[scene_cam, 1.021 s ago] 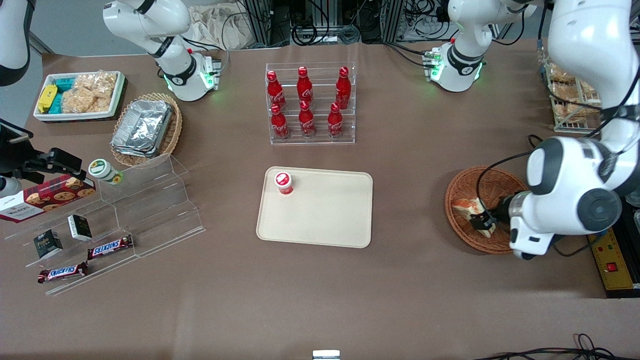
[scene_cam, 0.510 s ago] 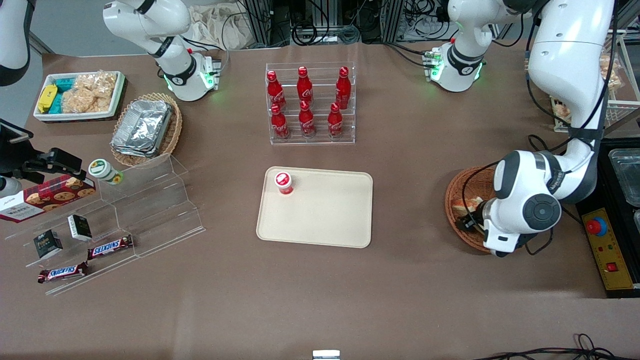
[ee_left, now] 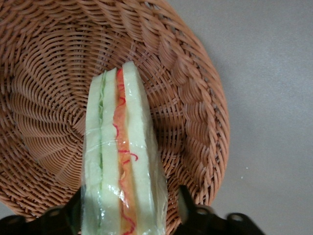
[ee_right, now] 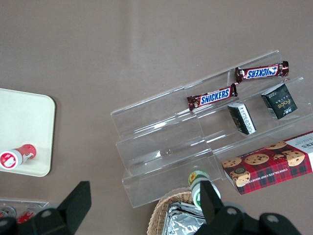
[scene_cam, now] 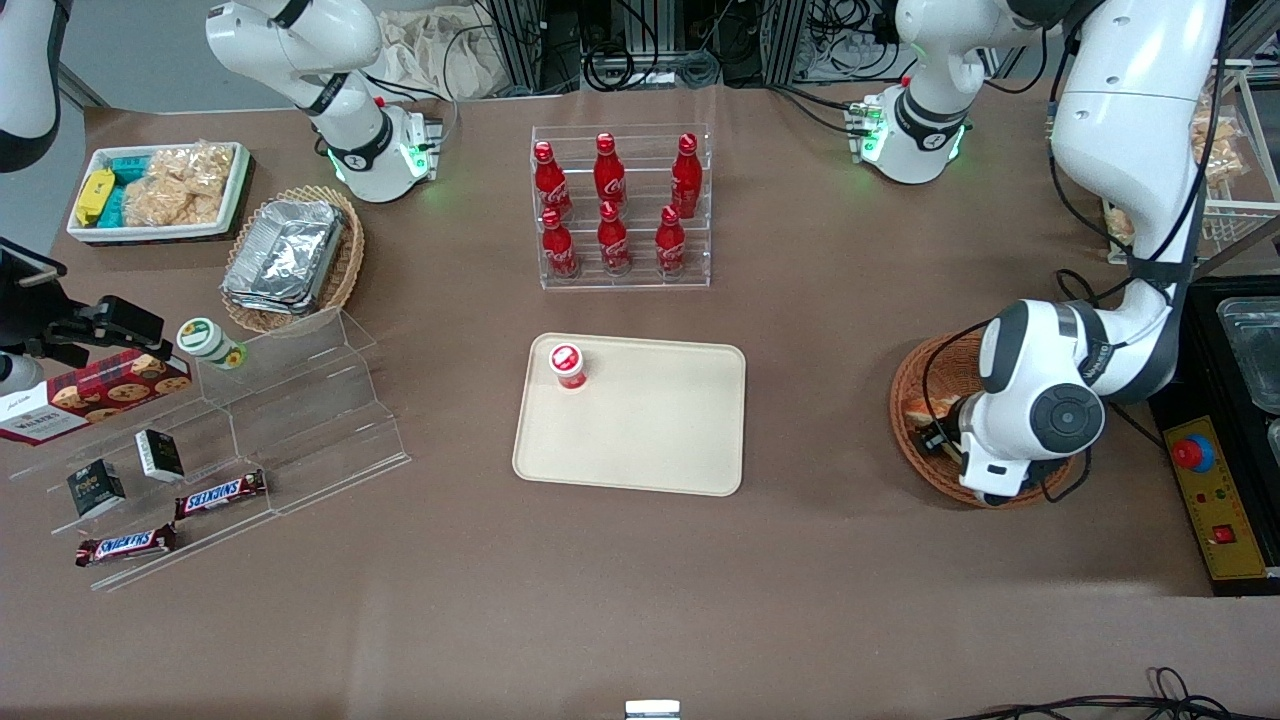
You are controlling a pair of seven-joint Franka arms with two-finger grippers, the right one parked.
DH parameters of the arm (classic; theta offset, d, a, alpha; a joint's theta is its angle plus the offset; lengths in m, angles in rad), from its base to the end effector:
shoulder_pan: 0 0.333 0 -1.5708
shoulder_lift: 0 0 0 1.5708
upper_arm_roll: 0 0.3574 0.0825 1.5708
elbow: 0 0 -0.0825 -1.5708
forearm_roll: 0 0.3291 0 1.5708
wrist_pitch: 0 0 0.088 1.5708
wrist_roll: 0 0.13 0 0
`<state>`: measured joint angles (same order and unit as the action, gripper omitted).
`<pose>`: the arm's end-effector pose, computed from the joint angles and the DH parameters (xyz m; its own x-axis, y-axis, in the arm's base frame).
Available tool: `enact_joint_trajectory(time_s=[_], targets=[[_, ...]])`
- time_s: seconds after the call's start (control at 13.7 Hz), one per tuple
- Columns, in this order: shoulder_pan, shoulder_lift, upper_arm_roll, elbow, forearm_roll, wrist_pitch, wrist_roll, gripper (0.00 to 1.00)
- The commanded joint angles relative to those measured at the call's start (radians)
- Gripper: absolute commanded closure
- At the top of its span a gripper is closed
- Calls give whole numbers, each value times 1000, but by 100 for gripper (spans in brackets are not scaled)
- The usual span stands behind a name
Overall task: Place sandwich from basket to tray
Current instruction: 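Lower the left gripper and close it on the wrapped sandwich, then lift the sandwich out of the basket with the left gripper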
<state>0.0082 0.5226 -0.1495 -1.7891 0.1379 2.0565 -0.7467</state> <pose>0.5978 -0.0656 0.2950 0.8405 0.5173 -0.1612 0.4885 -0.8522 -0.1873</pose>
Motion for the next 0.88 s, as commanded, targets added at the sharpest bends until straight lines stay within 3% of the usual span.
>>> enact_joint_trajectory(time_s=[0.0,0.44,0.8], targets=[[4,-47,1,-3,19,-16,6,91],[-14,-113,-18,328,9,-396,205,98],[-13,-248,-137,507,0,-674,260,98]])
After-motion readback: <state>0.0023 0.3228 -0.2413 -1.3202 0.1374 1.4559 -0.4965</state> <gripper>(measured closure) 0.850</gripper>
